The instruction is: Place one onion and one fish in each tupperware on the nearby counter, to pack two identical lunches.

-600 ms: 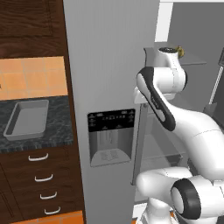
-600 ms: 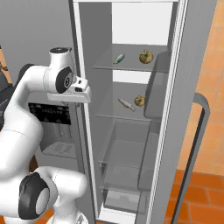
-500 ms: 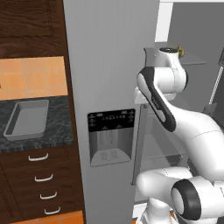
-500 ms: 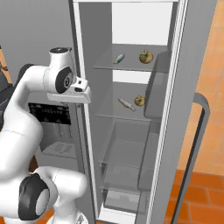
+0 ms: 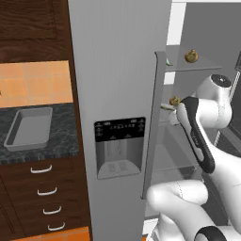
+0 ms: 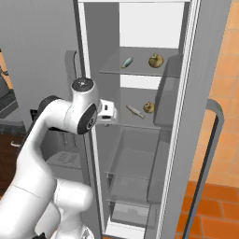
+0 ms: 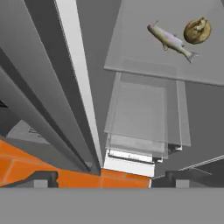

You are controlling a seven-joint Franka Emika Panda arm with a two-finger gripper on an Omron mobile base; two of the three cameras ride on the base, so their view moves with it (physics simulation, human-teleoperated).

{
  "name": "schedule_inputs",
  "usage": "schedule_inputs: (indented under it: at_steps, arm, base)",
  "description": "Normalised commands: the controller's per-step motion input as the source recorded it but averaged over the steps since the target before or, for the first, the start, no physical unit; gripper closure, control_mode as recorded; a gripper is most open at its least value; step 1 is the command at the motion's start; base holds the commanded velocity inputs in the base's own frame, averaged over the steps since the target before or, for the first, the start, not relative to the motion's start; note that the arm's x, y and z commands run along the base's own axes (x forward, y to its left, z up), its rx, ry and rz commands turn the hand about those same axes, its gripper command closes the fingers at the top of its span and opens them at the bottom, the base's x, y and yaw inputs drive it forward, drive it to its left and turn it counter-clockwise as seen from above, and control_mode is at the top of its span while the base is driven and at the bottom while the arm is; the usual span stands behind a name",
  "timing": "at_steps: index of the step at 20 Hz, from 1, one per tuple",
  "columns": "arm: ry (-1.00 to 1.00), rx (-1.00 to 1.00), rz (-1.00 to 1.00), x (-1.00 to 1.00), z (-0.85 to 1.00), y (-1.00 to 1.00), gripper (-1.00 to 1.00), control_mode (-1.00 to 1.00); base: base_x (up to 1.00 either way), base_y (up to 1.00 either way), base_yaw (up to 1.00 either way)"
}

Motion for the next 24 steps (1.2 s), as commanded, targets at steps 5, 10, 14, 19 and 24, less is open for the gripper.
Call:
schedule_inputs:
  at_steps: [5, 10, 14, 19, 24]
  arm:
    - [-0.27, 0.0, 0.04, 0.53, -0.43, -0.73, -1.0, -1.0]
    - [-0.11, 0.01, 0.06, 0.54, -0.05, -0.76, -1.0, -1.0]
    - [0.0, 0.0, 0.1, 0.86, 0.0, -0.39, -1.0, -1.0]
    - [0.0, 0.0, 0.14, 0.77, 0.0, -0.42, -1.0, -1.0]
    - [0.03, 0.0, 0.11, 0.71, 0.0, -0.14, -1.0, -1.0]
  base:
    - [0.0, 0.0, 0.0]
    - [0.0, 0.0, 0.0]
    - [0.0, 0.0, 0.0]
    - [0.0, 0.0, 0.0]
    - [0.0, 0.0, 0.0]
